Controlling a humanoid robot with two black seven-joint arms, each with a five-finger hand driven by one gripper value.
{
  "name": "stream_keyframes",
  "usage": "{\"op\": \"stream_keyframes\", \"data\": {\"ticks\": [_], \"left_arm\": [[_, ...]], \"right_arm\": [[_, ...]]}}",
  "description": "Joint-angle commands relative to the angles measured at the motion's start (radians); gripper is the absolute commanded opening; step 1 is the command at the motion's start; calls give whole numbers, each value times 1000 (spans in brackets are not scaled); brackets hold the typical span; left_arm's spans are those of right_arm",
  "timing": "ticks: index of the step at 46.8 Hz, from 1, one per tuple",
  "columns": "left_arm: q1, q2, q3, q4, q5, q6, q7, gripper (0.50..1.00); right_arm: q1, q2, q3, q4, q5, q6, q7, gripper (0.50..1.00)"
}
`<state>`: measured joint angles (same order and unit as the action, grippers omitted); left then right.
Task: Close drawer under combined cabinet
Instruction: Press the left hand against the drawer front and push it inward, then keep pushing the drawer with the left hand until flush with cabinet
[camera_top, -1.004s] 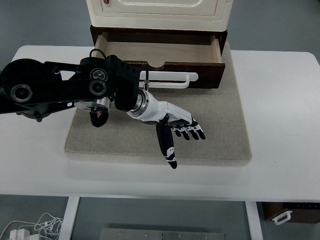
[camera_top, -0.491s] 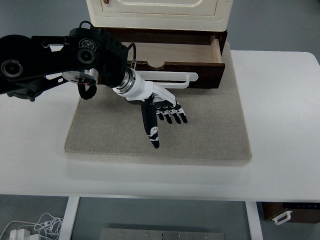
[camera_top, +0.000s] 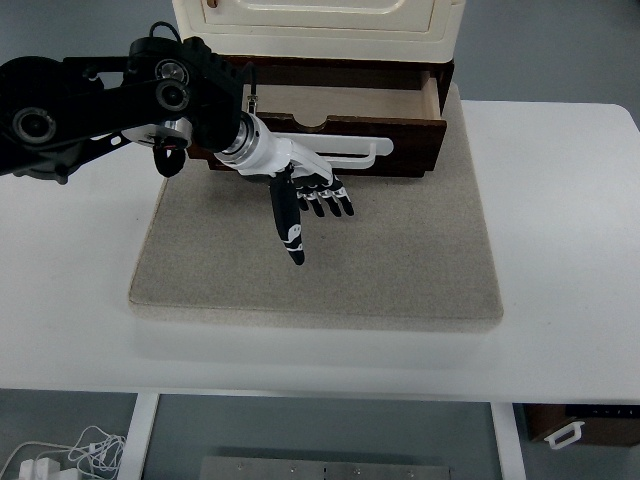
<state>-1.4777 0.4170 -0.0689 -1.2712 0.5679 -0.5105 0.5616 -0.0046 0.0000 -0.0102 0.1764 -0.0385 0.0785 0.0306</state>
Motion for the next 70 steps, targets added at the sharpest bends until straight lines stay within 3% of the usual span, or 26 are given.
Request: {"op": "stream_keyframes", "data": {"ticks": [1, 30, 50, 70], "left_arm": [[-3, -12, 0, 13, 0, 0, 0, 999], [-3, -78, -15, 151, 36, -2, -19, 999], [-3, -127, -15, 312, 49, 0, -57, 999], [1, -127, -15, 345, 84, 4, -78, 996]], "right_arm": [[0, 0, 0, 0, 0, 0, 0, 952], [0, 0, 0, 0, 0, 0, 0, 952], [0, 0, 1, 0, 0, 0, 0, 952], [0, 0, 0, 0, 0, 0, 0, 952]]}}
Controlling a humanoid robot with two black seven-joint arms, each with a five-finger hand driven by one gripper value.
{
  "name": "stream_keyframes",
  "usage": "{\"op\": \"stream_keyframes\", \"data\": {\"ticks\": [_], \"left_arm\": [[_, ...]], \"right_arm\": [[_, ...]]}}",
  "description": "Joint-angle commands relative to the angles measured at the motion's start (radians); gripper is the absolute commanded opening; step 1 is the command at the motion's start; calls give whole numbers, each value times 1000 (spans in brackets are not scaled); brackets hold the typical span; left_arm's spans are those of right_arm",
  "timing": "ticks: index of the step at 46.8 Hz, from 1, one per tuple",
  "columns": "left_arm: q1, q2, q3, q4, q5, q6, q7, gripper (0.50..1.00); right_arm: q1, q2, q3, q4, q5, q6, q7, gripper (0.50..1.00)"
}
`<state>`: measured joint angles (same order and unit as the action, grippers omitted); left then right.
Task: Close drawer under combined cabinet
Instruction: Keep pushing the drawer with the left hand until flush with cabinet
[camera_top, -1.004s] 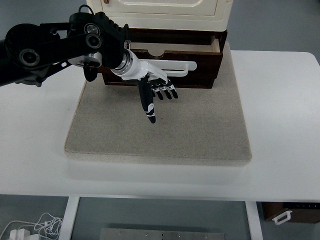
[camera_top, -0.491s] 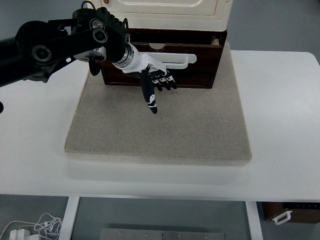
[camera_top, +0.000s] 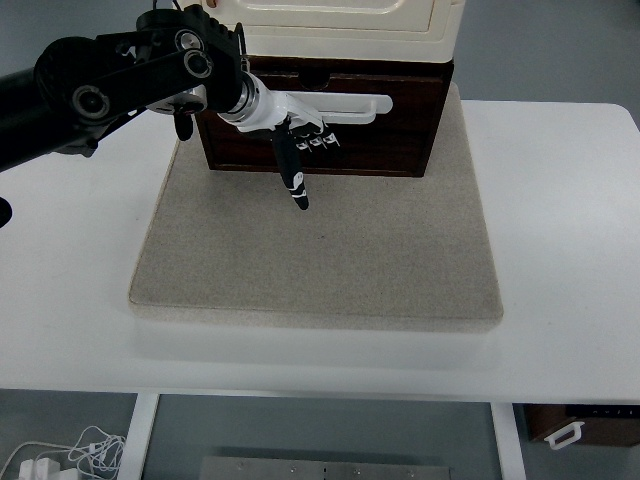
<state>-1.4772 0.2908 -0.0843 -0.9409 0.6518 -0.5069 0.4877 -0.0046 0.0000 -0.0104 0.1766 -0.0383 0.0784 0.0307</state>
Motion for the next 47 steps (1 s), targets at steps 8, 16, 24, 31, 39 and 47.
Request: {"op": "stream_keyframes", "data": {"ticks": [8, 16, 24, 31, 39, 47], "left_arm": [[0, 2, 0, 21, 0, 1, -15, 999], [0, 2, 0, 22, 0, -1, -17, 999], [2, 2, 0, 34, 0, 1, -18, 999], [0, 4, 0, 44, 0, 1, -26, 999], [0, 7, 0, 50, 0, -1, -32, 996], [0, 5, -2, 54, 0, -1, -34, 999]], "right_arm": [[0, 0, 1, 0, 0, 0, 0, 952], [0, 0, 0, 0, 0, 0, 0, 952], [0, 0, 0, 0, 0, 0, 0, 952], [0, 0, 0, 0, 0, 0, 0, 952], [0, 0, 0, 0, 0, 0, 0, 952], [0, 0, 0, 0, 0, 0, 0, 952]]}}
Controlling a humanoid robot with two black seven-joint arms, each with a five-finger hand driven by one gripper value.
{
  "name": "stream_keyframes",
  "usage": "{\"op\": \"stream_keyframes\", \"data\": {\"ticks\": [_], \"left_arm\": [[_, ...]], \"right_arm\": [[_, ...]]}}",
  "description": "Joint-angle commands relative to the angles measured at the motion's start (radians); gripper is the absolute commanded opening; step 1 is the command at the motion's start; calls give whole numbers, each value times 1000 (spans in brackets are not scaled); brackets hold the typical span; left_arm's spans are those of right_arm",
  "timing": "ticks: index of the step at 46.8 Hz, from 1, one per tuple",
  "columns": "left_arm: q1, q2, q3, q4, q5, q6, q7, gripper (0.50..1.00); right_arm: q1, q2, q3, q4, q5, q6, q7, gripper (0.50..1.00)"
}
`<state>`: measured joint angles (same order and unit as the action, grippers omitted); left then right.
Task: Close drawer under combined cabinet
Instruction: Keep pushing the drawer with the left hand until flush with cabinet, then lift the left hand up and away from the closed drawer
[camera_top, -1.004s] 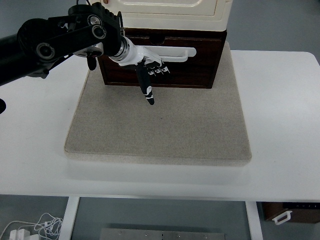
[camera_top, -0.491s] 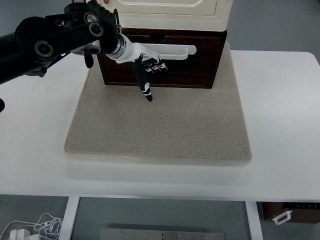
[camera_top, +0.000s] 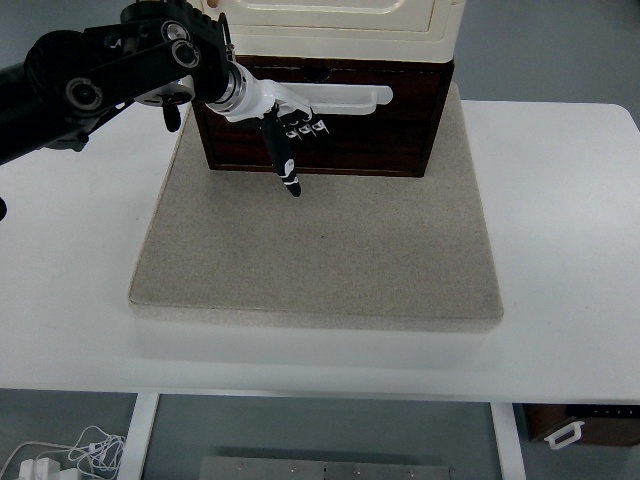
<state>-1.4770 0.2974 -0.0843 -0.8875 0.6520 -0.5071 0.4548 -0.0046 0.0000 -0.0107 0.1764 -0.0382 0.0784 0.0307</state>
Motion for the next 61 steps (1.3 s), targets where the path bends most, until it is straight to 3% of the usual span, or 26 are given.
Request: {"op": "stream_keyframes", "data": {"ticks": [1, 19, 31, 48, 61], "left_arm": [[0, -1, -2, 1, -2, -1, -1, 996], [9, -8, -83, -42, -6, -43, -27, 999], [18, -9, -195, -76, -18, -104, -125, 999], [38, -64, -621, -73, -54, -104, -228, 999], [11, -63, -942, -22, -95, -104, -254, 999]], "right_arm": [[0, 0, 0, 0, 0, 0, 0, 952], [0, 0, 0, 0, 0, 0, 0, 952], [0, 0, 0, 0, 0, 0, 0, 952], [0, 0, 2, 0, 0, 0, 0, 952], [0, 0, 0, 0, 0, 0, 0, 952]]}}
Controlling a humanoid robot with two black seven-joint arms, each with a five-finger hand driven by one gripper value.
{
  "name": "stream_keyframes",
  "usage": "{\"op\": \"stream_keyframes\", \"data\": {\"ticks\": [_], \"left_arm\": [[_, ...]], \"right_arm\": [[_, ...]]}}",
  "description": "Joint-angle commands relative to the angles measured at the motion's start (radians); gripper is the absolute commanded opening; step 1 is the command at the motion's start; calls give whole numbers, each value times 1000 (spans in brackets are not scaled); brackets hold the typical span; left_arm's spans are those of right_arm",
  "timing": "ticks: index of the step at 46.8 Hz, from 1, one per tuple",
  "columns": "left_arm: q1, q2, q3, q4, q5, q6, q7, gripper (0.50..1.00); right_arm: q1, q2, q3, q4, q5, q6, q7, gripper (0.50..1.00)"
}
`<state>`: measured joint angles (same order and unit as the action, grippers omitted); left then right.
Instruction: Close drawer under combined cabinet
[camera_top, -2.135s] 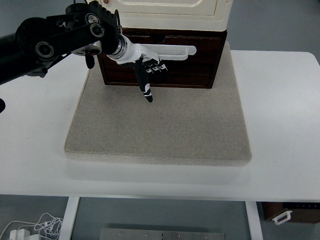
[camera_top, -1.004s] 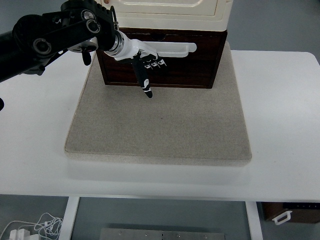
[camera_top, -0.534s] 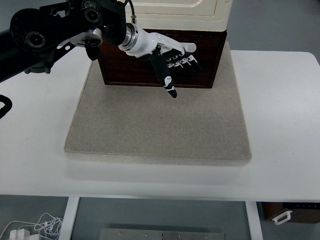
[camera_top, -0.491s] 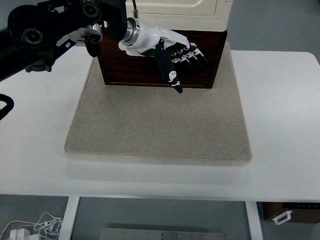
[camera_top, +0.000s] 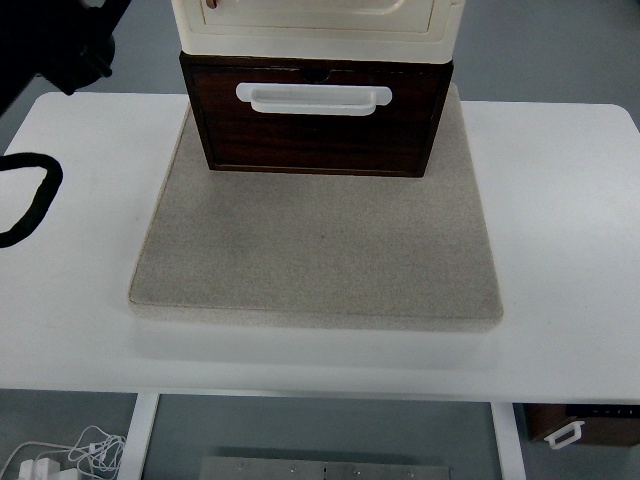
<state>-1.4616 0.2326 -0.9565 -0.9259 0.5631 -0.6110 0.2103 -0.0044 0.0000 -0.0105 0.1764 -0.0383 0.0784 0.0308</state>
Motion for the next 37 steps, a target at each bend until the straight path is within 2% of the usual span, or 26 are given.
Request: {"op": "stream_keyframes", "data": {"ticks": [1, 14, 24, 31, 37], "left_arm": [[-5, 7, -91, 25, -11, 0, -12, 999], [-13, 51, -361, 122, -34, 2, -54, 999], [-13, 140, -384, 208, -109, 152, -163, 999], [-13, 206, -369, 309, -196, 243, -170, 999], [1, 247, -370, 397, -204, 252, -170, 999]], "right_arm": [[0, 0, 0, 0, 0, 0, 0, 952], [0, 0, 1, 0, 0, 0, 0, 952], [0, 0, 1, 0, 0, 0, 0, 952], [0, 0, 0, 0, 0, 0, 0, 952], [0, 0, 0, 0, 0, 1, 0, 952]]}}
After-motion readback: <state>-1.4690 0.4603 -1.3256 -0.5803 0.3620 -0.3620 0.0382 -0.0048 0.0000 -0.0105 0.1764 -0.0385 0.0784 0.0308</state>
